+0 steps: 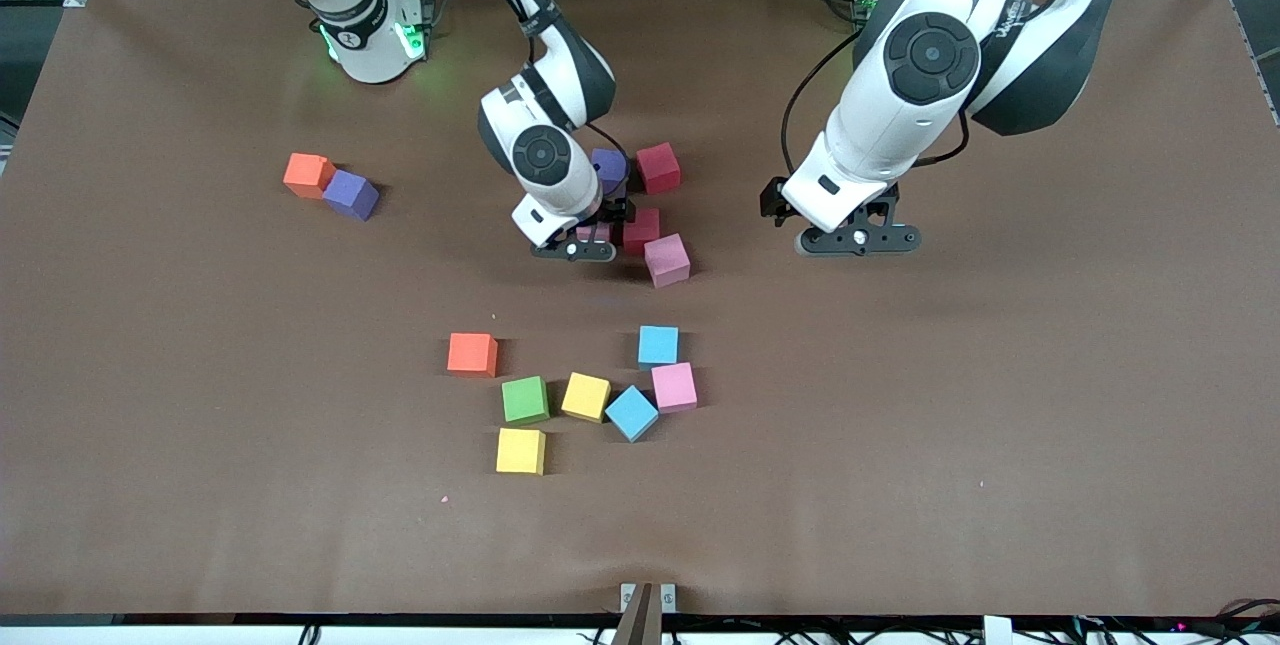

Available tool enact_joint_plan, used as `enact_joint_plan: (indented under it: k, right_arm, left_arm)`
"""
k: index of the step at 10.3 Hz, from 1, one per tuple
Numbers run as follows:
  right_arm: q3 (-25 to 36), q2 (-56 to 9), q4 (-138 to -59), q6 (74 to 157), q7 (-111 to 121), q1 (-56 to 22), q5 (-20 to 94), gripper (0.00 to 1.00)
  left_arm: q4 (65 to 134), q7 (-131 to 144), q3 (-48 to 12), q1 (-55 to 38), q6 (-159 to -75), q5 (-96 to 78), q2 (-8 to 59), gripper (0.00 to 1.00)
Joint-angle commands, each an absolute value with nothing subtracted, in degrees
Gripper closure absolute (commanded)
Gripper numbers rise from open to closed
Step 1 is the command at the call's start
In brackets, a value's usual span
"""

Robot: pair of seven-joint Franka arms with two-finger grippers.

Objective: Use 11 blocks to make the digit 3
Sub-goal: 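Close the right gripper on the lavender cube and lift it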

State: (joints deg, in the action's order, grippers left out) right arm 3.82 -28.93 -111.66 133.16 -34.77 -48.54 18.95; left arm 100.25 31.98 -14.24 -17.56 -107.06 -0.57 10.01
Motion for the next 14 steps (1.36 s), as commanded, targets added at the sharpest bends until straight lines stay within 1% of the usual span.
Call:
enact_joint_plan:
  k: [1, 5, 6, 7, 8, 11, 14]
  right_arm:
    - [3.8, -29.0, -112.5, 133.7, -35.6, -48.4, 18.5, 0.00]
    - [3.9, -29.0, -113.1, 133.9, -35.7, -48.6, 18.5, 0.00]
    - [3.9, -29.0, -113.1, 133.9, -35.8, -48.4, 18.5, 0.35]
    - [3.8, -29.0, -113.1, 133.9, -35.9, -48.2, 18.5, 0.93]
    - [3.9, -28.8, -113.0, 133.9, -35.9, -48.0, 18.5, 1.00]
    - [4.0, -26.0, -113.0, 131.8, -34.8, -45.6, 18.4, 1.00]
    - [4.0, -24.2, -113.9, 129.5, -24.1, -42.9, 18.3, 1.00]
  left_arm:
    - [100.6, 34.1, -14.7, -17.8, -108.8, 1.3, 9.9, 0.00]
    - [100.0, 35.9, -14.8, -17.9, -109.2, 2.5, 10.9, 0.00]
    - [99.7, 35.9, -14.8, -17.8, -109.2, 2.5, 10.9, 0.00]
    - [99.8, 35.9, -14.8, -17.8, -109.2, 2.5, 10.9, 0.00]
    - [99.8, 36.0, -14.8, -17.9, -109.2, 2.5, 10.9, 0.00]
    - [99.8, 36.0, -14.7, -18.2, -109.2, 2.6, 11.1, 0.00]
    - [100.0, 37.5, -14.8, -19.8, -109.2, 2.6, 11.7, 0.00]
